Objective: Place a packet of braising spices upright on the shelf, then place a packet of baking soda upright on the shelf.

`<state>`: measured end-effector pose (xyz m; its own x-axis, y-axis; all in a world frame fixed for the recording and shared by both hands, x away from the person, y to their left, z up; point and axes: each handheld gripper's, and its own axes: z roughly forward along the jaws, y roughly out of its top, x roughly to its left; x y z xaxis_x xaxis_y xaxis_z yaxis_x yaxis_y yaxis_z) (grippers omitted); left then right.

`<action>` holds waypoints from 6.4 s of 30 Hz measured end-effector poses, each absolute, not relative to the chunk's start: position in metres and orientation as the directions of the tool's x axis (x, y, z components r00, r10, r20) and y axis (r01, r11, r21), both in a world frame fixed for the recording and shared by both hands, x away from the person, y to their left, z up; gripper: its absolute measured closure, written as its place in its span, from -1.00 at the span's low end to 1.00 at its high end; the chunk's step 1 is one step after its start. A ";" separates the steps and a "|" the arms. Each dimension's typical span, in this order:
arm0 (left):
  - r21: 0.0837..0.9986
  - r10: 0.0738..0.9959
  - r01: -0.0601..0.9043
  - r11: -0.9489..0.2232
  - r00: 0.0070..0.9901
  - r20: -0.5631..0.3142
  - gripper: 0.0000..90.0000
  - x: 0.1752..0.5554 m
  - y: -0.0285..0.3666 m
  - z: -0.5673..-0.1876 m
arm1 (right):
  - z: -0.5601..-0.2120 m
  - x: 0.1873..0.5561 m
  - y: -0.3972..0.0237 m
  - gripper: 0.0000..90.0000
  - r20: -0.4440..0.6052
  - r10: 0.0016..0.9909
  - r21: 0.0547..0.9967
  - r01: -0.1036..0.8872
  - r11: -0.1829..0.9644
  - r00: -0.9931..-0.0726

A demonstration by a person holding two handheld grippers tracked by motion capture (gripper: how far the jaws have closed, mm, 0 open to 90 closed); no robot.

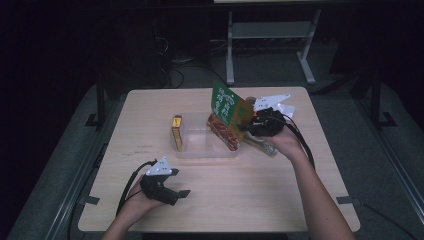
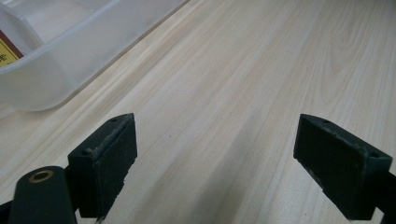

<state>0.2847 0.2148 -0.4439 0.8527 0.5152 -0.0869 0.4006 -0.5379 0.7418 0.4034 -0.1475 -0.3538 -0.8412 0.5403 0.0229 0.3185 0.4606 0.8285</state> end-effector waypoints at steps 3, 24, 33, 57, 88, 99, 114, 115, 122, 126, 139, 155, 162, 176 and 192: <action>0.743 0.517 0.402 -0.535 0.852 -0.088 -0.71 0.284 0.215 -0.443 | -0.352 0.401 -0.152 0.15 0.025 0.553 0.834 0.323 0.448 -0.833; 0.746 0.520 0.394 -0.538 0.851 -0.074 -0.71 0.284 0.220 -0.440 | -0.393 0.340 -0.212 -0.36 0.038 0.620 0.790 0.404 0.462 -0.784; 0.742 0.510 0.392 -0.544 0.856 -0.079 -0.71 0.284 0.217 -0.441 | -0.407 0.344 -0.223 -0.37 0.054 0.648 0.776 0.441 0.451 -0.759; 0.746 0.519 0.397 -0.534 0.851 -0.082 -0.70 0.284 0.218 -0.442 | -0.432 0.438 -0.210 0.99 0.049 0.750 0.706 0.554 0.441 -0.660; 0.733 0.505 0.397 -0.553 0.859 -0.083 -0.69 0.282 0.216 -0.445 | -0.445 0.435 -0.208 1.00 -0.001 0.725 0.615 0.571 0.544 -0.689; 0.729 0.493 0.389 -0.563 0.866 -0.081 -0.69 0.281 0.214 -0.445 | -0.443 0.407 -0.215 1.00 -0.020 0.693 0.597 0.547 0.587 -0.721; 0.725 0.485 0.389 -0.569 0.870 -0.086 -0.69 0.281 0.214 -0.445 | -0.444 0.401 -0.210 1.00 -0.073 0.670 0.591 0.509 0.626 -0.739; 0.724 0.484 0.388 -0.570 0.871 -0.086 -0.69 0.281 0.213 -0.446 | -0.443 0.401 -0.210 1.00 -0.061 0.665 0.590 0.510 0.626 -0.744; 0.724 0.475 0.384 -0.573 0.875 -0.088 -0.69 0.280 0.211 -0.446 | -0.444 0.390 -0.204 1.00 -0.046 0.619 0.592 0.478 0.649 -0.784; 0.722 0.474 0.385 -0.575 0.876 -0.089 -0.69 0.280 0.211 -0.446 | -0.444 0.381 -0.199 1.00 -0.035 0.590 0.592 0.459 0.662 -0.807; 0.719 0.471 0.382 -0.580 0.878 -0.087 -0.69 0.279 0.209 -0.446 | -0.443 0.338 -0.165 1.00 -0.004 0.456 0.592 0.366 0.719 -0.890; 0.721 0.464 0.377 -0.581 0.882 -0.087 -0.69 0.279 0.209 -0.447 | -0.438 0.314 -0.178 1.00 0.030 0.414 0.586 0.351 0.730 -0.910; 0.712 0.457 0.378 -0.593 0.885 -0.089 -0.69 0.279 0.206 -0.447 | -0.440 0.314 -0.169 1.00 0.058 0.360 0.594 0.322 0.737 -0.931; 0.714 0.450 0.373 -0.593 0.889 -0.091 -0.69 0.278 0.207 -0.447 | -0.441 0.311 -0.135 1.00 0.017 0.273 0.601 0.228 0.766 -0.962; 0.719 0.451 0.373 -0.586 0.888 -0.093 -0.69 0.277 0.206 -0.446 | -0.442 0.286 -0.076 1.00 0.016 0.167 0.627 0.140 0.767 -0.986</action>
<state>0.2771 0.2065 -0.4463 0.8878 0.4507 -0.0932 0.3731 -0.5863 0.7190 0.2856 -0.0765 -0.4420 -0.9858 0.1671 0.0160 0.1401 0.7667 0.6266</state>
